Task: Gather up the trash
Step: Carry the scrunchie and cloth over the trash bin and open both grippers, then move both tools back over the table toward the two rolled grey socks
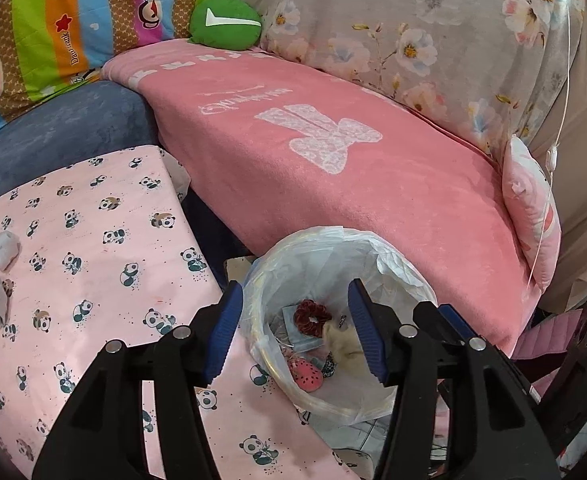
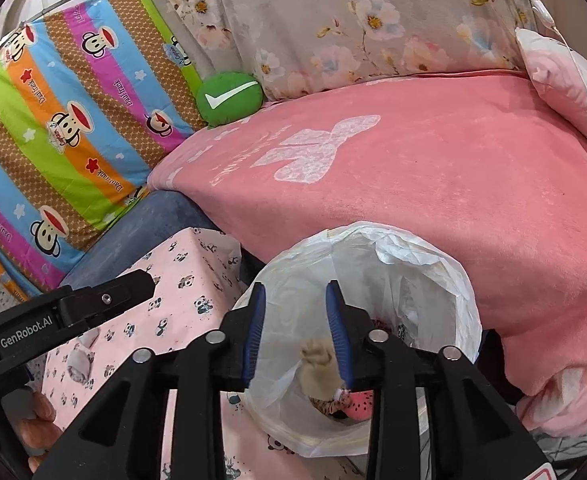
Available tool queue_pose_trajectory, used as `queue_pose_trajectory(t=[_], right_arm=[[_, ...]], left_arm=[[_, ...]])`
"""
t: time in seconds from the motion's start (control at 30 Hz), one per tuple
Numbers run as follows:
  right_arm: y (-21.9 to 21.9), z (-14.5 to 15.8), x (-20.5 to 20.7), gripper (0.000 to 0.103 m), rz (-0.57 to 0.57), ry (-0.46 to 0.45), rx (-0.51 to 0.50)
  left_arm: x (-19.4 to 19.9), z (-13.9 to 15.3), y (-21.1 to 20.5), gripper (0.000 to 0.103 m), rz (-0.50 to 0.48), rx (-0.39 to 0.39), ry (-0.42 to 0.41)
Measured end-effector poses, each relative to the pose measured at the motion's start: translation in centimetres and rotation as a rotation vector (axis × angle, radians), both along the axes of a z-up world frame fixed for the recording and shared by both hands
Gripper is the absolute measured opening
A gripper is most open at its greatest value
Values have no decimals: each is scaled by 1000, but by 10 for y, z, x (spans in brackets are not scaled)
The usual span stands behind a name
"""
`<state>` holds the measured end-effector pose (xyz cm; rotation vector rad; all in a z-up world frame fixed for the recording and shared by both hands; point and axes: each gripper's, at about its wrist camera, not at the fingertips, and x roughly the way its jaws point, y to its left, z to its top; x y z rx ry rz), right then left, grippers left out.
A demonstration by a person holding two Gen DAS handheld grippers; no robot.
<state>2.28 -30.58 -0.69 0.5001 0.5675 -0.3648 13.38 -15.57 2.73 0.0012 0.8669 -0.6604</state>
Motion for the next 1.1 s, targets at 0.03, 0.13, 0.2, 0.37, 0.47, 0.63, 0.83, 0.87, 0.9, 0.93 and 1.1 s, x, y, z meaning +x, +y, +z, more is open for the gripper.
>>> queue_pose_trajectory(t=[0.03,0.13,0.2,0.37,0.47,0.63,0.83,0.87,0.9,0.93,1.1], right_arm=[[2,1,1,35,6,0,-2],[8,2,6,37,25,11,-15],[13,3,9,40,37,15,-21],[27,3,15,46,62,23,-34],[38,3,20,48,82,30,-39],[60,0,28,48,120,48,-54],[89,-2,42,49,168,63,-71],[93,-2,43,51,174,65,-74],[99,-3,46,53,182,68,-79],[104,-3,47,54,189,68,-83],[130,-6,61,54,237,79,-93]], left_arm=[[1,-1,2,52,3,0,1],[3,-2,9,53,19,-1,6],[5,-2,15,53,30,-3,5],[8,-3,33,56,57,-9,7],[10,-5,46,58,80,-11,8],[17,-12,70,58,121,-16,19],[30,-22,108,59,197,-15,36],[31,-24,114,59,206,-14,38],[34,-25,120,59,218,-12,39],[36,-27,128,59,232,-13,42],[47,-34,160,59,287,-13,57]])
